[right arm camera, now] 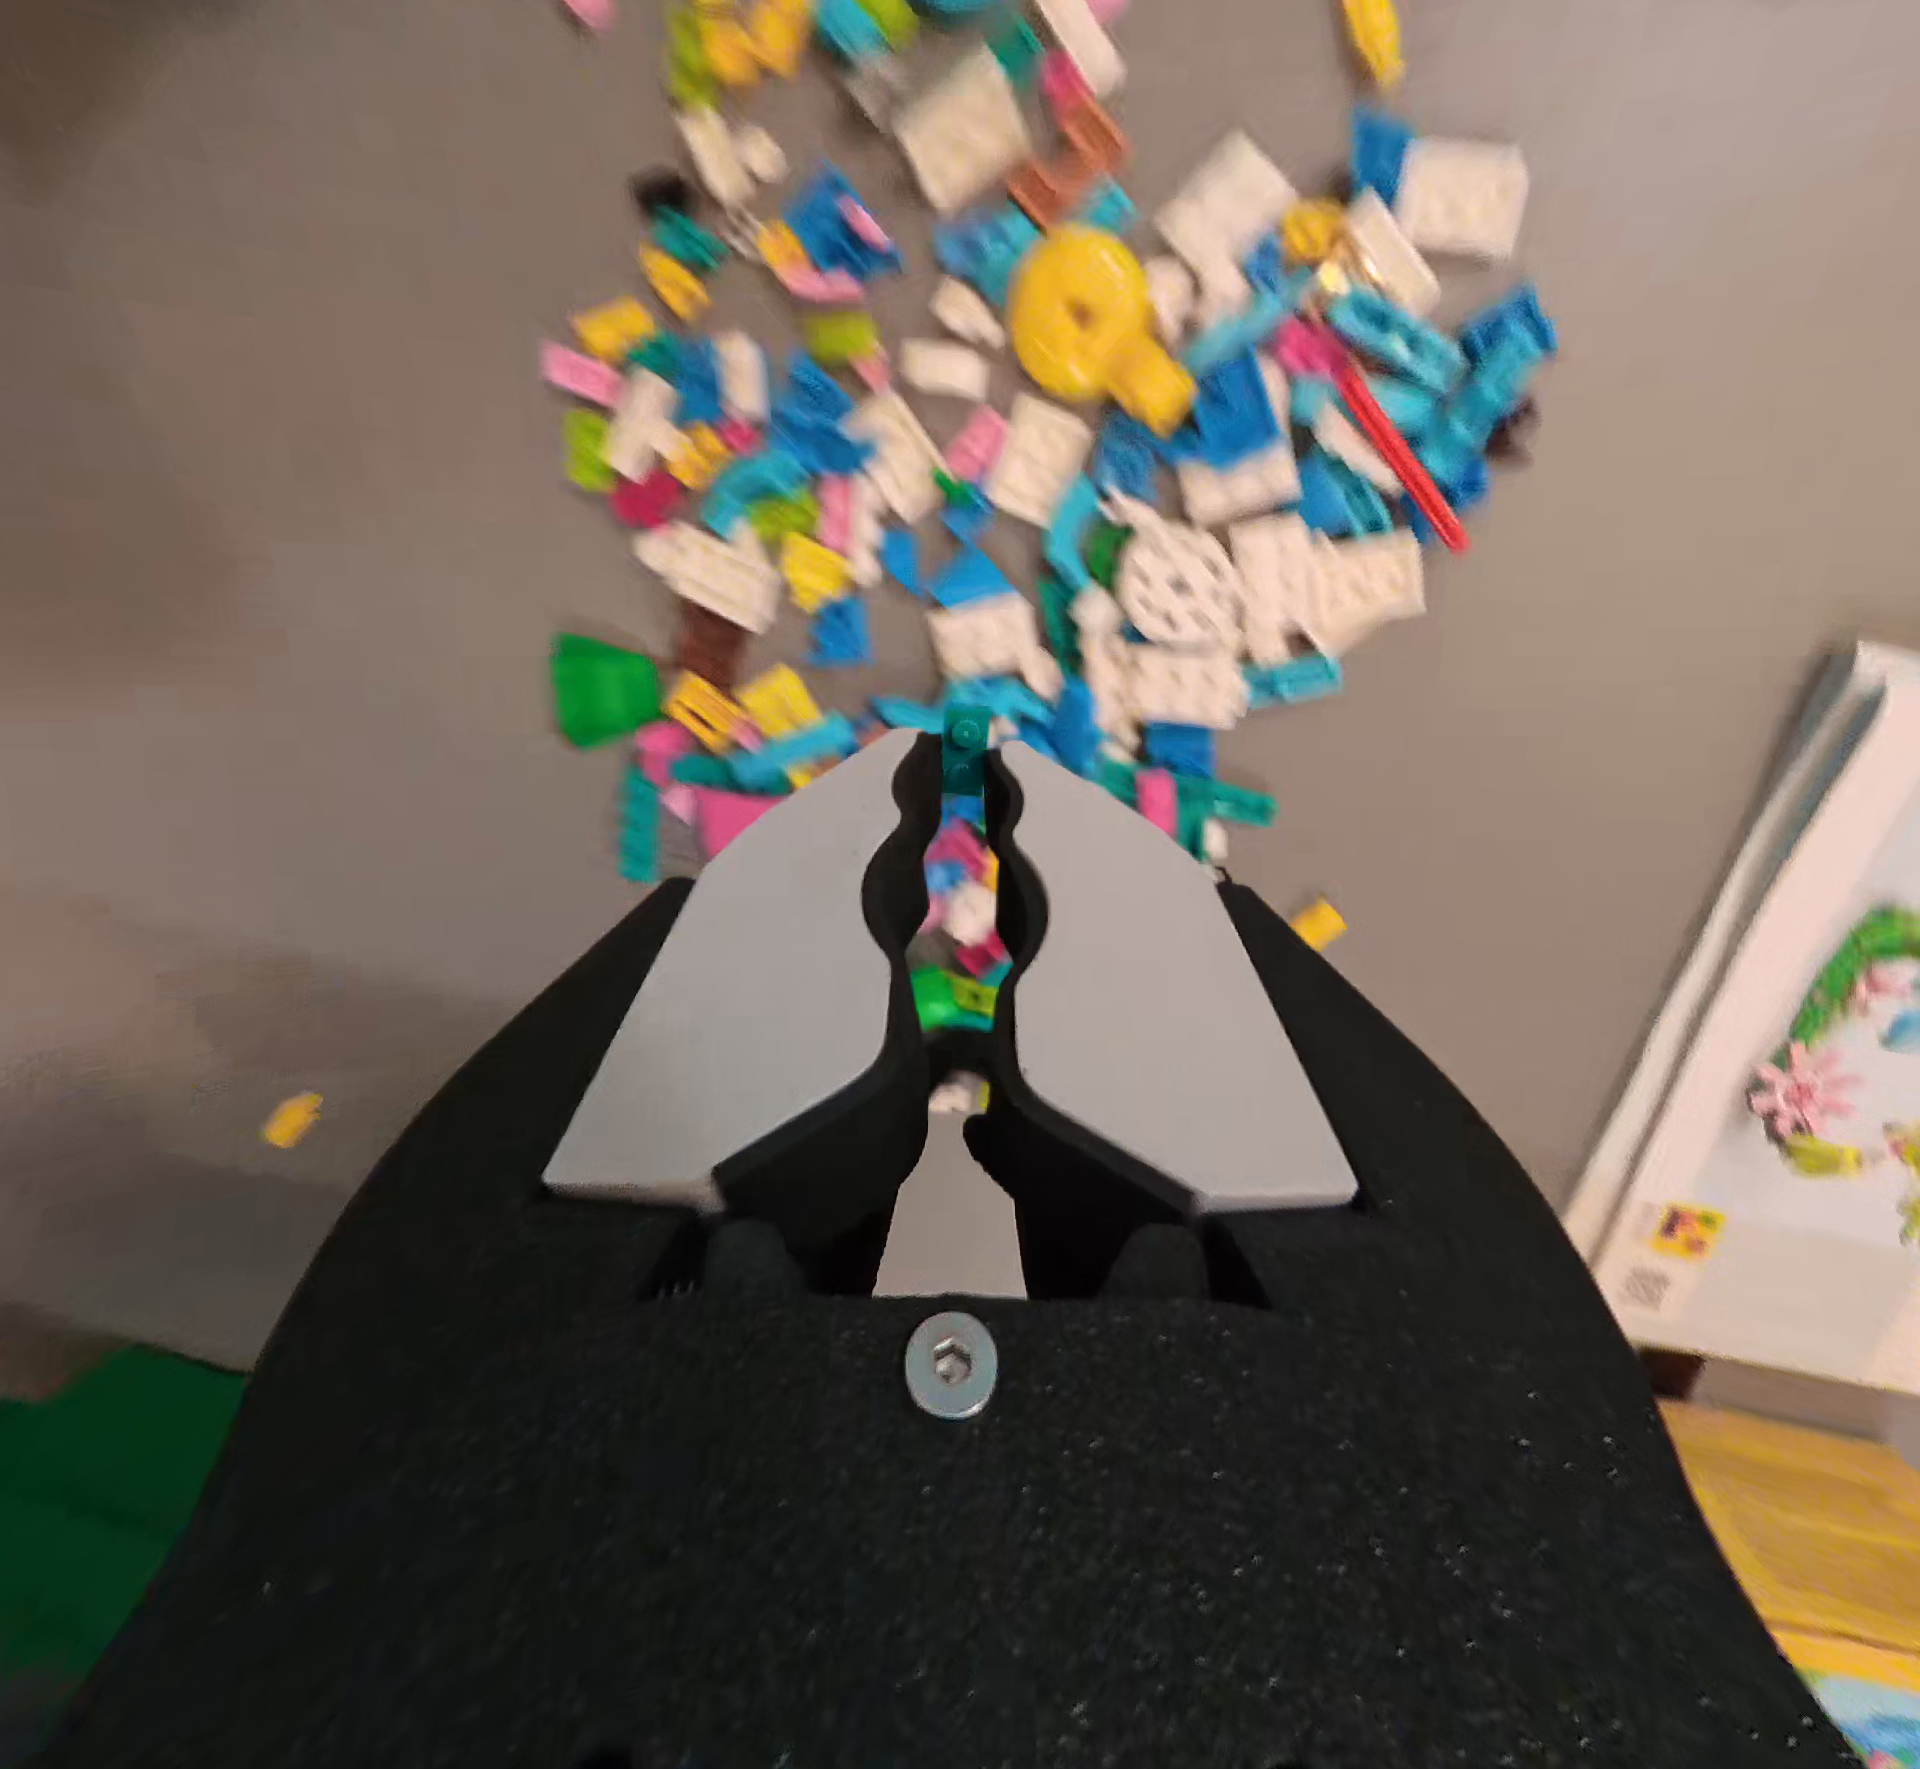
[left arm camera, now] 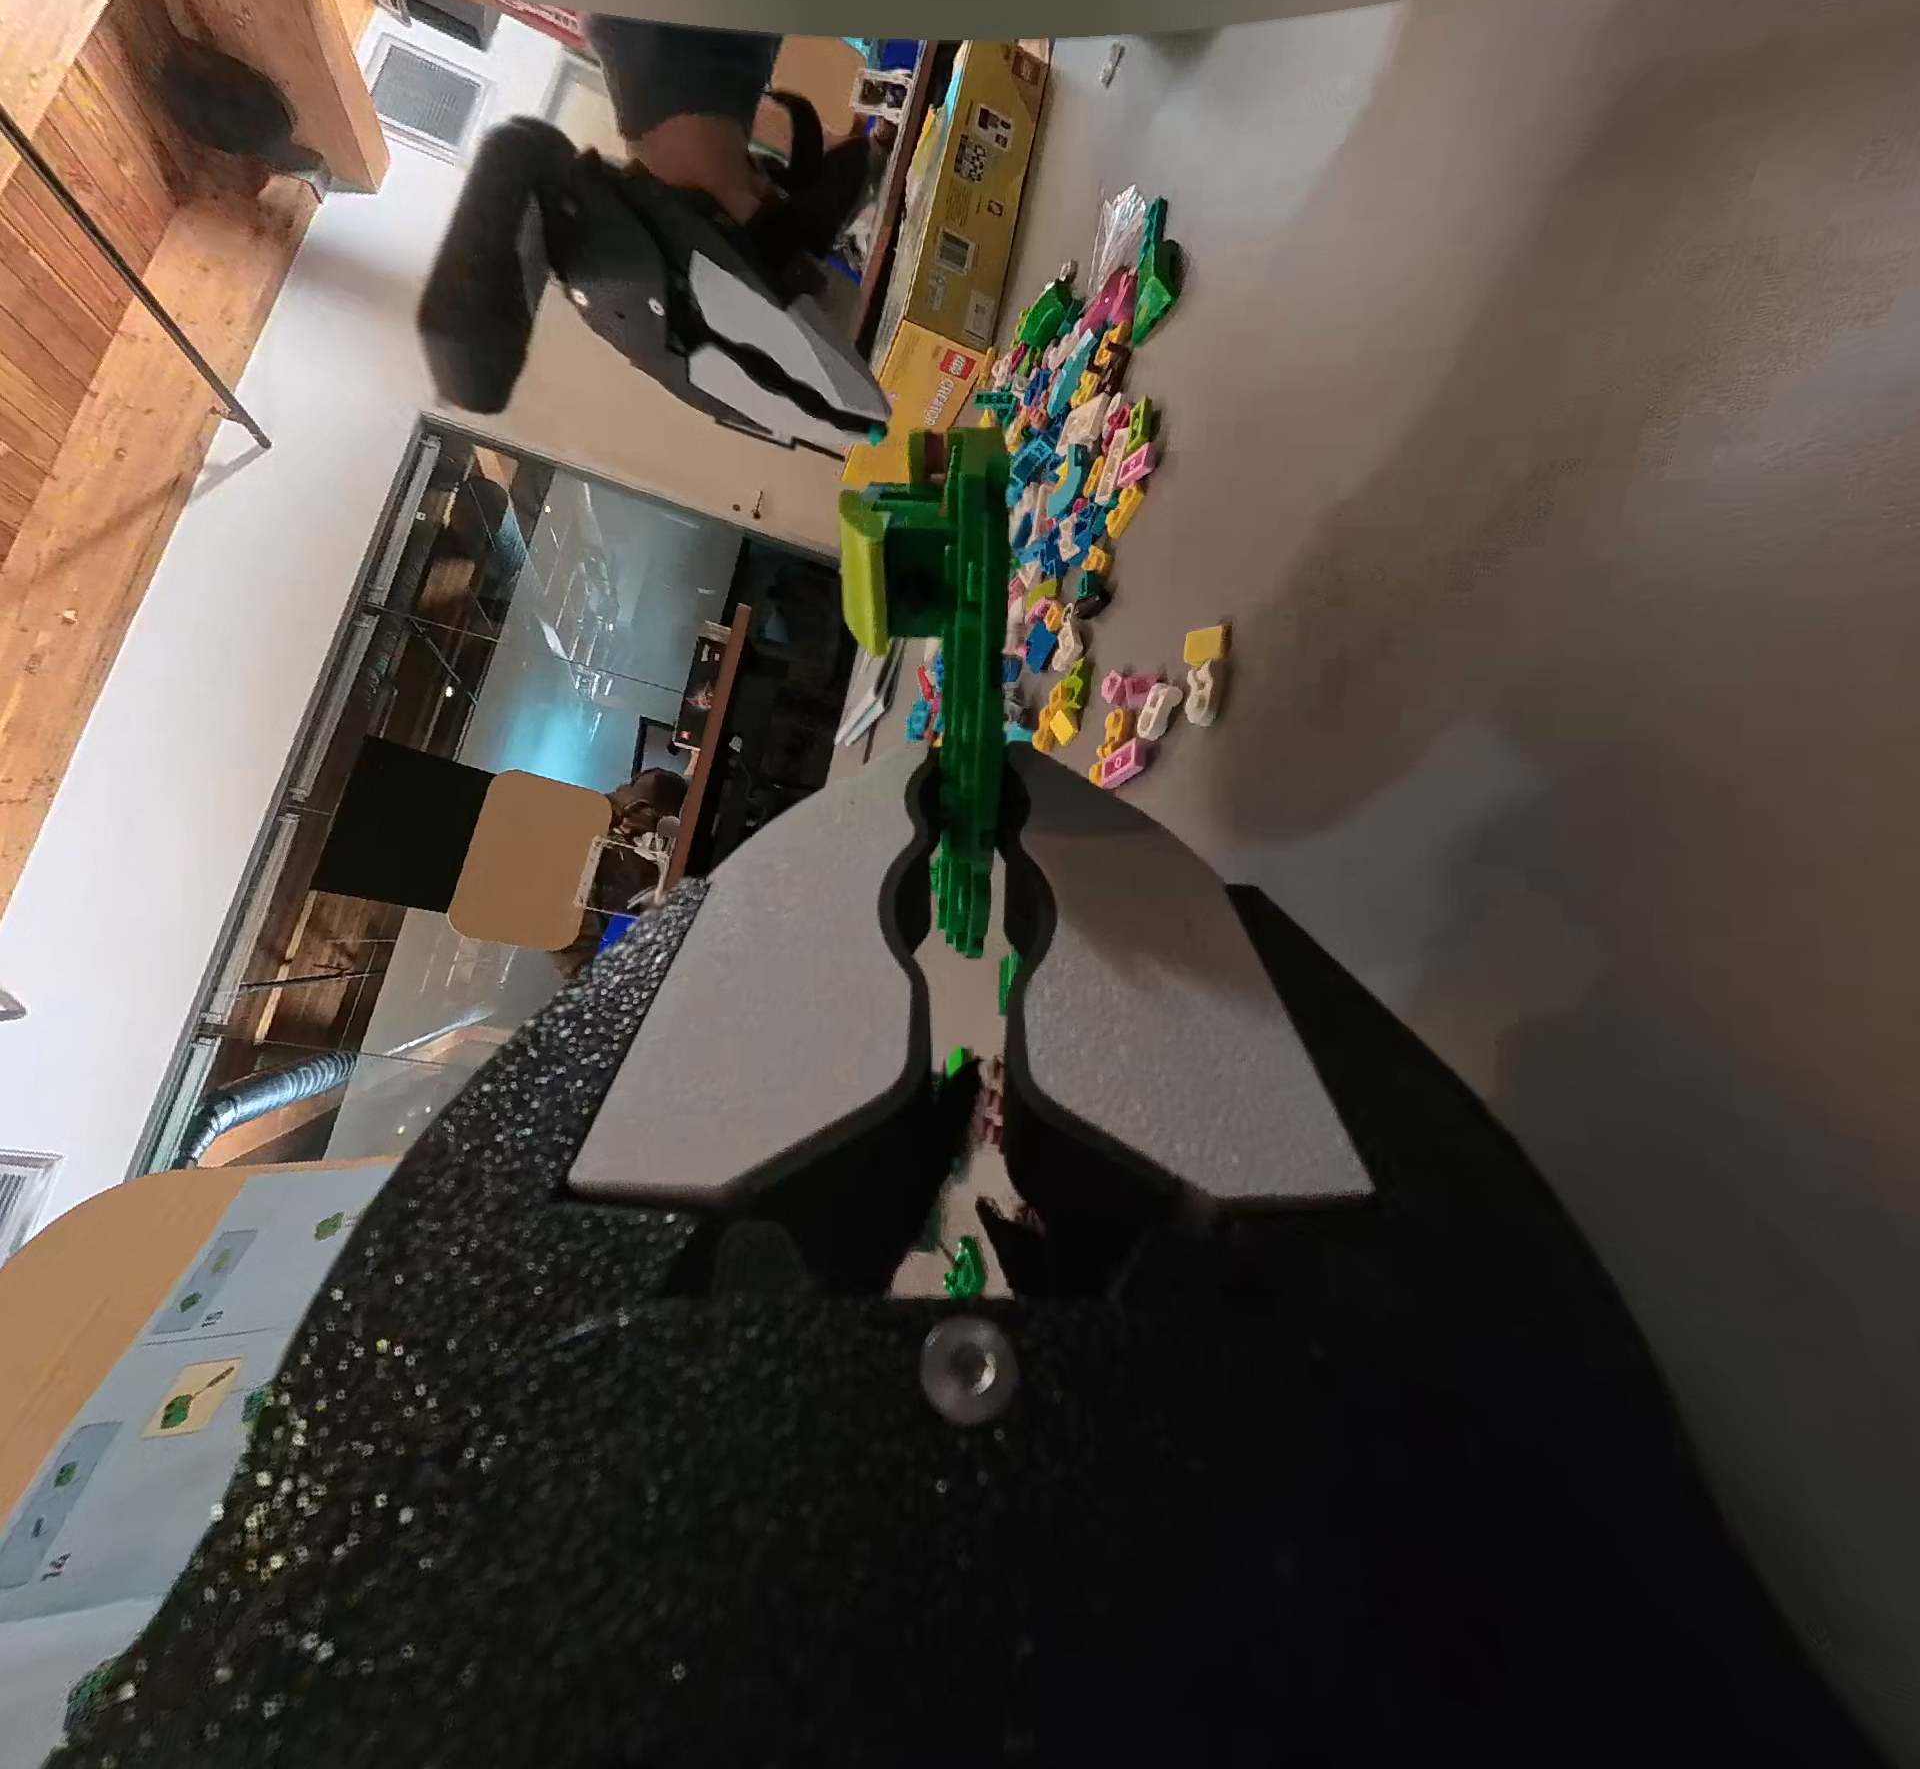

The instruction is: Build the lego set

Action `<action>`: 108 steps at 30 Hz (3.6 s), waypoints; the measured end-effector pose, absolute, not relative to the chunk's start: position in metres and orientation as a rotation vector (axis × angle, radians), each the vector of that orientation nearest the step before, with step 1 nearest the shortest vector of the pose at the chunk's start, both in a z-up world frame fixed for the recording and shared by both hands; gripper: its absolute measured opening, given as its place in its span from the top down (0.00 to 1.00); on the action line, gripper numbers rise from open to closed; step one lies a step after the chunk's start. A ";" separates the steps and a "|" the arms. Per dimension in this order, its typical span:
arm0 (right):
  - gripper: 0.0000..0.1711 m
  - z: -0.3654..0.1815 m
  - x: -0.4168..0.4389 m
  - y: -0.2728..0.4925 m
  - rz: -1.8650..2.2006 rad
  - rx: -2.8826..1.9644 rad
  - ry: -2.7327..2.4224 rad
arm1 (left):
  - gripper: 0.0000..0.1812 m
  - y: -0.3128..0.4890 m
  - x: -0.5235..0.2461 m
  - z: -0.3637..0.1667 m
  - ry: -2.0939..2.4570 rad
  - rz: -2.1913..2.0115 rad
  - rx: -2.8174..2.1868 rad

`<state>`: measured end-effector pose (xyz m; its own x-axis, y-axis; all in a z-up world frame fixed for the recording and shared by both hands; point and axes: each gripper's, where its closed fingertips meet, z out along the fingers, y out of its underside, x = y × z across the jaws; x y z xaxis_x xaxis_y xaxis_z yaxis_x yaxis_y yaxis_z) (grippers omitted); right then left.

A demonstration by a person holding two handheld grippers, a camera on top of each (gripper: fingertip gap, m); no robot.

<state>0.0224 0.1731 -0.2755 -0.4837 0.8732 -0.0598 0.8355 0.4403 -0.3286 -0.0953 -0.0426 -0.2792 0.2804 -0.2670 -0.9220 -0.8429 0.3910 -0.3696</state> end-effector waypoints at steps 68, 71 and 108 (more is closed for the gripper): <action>0.96 -0.345 0.052 -0.028 0.142 -2.158 -2.241 | 0.96 -0.052 -0.072 -0.281 1.416 0.879 -0.890; 0.96 -0.345 0.052 -0.028 0.141 -2.157 -2.238 | 0.96 -0.051 -0.072 -0.282 1.420 0.876 -0.894; 0.96 -0.345 0.051 -0.028 0.133 -2.158 -2.219 | 0.96 -0.051 -0.073 -0.284 1.427 0.860 -0.909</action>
<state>0.0511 -0.0278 -0.3449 -0.0291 0.9992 -0.0282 0.9954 0.0264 -0.0918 -0.0726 -0.0508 -0.2845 -0.0182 -0.0468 -0.9987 -0.9049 0.4257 -0.0034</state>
